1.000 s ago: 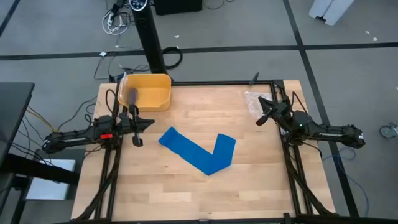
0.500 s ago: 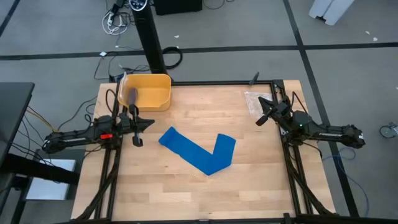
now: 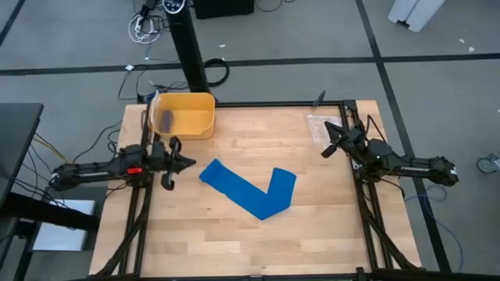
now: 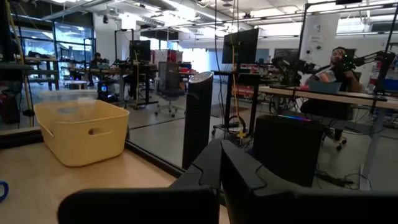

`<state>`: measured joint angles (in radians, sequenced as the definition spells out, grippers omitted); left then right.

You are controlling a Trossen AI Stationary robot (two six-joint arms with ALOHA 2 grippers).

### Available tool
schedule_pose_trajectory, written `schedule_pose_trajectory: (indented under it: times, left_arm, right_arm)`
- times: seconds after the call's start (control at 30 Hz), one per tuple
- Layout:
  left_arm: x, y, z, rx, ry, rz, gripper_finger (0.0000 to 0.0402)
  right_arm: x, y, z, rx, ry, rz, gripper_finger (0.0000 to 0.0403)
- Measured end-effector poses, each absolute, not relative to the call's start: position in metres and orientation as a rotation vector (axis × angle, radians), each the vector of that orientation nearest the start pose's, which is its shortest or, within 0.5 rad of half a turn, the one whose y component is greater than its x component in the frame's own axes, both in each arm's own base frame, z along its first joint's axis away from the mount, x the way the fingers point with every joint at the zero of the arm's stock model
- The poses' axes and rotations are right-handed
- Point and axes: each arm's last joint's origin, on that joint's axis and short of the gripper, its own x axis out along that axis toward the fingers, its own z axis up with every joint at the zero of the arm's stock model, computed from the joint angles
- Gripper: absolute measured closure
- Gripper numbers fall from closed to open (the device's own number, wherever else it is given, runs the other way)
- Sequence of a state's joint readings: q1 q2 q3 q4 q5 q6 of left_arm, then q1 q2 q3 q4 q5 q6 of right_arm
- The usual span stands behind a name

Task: Roll bandage
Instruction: Roll the blue bandage

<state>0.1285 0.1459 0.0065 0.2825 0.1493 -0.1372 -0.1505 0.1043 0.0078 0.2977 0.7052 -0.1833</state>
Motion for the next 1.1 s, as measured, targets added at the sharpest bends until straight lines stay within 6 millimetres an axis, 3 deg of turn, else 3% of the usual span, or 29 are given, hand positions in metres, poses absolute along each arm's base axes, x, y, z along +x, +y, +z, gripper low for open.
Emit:
schedule_pose_trajectory:
  times: [0.13,0.37,0.67,0.8,1.1]
  left_arm:
    - [0.115,0.011,0.184,-0.064,-0.161,-0.022,0.0392]
    - [0.146,0.014,0.181,-0.052,-0.032,-0.027,0.0371]
    - [0.207,0.022,0.185,-0.041,0.090,-0.048,0.0371]
    - [0.232,0.024,0.186,-0.019,0.105,-0.067,0.0390]
    - [0.260,0.025,0.202,-0.021,0.120,-0.109,0.0398]
  right_arm:
    - [0.091,-0.033,0.185,-0.114,-0.121,-0.868,0.0395]
    - [0.091,-0.033,0.185,-0.115,-0.120,-0.868,0.0394]
    - [0.091,-0.033,0.185,-0.115,-0.121,-0.868,0.0396]
    - [0.091,-0.033,0.185,-0.115,-0.121,-0.868,0.0394]
    - [0.091,-0.033,0.185,-0.114,-0.123,-0.868,0.0394]
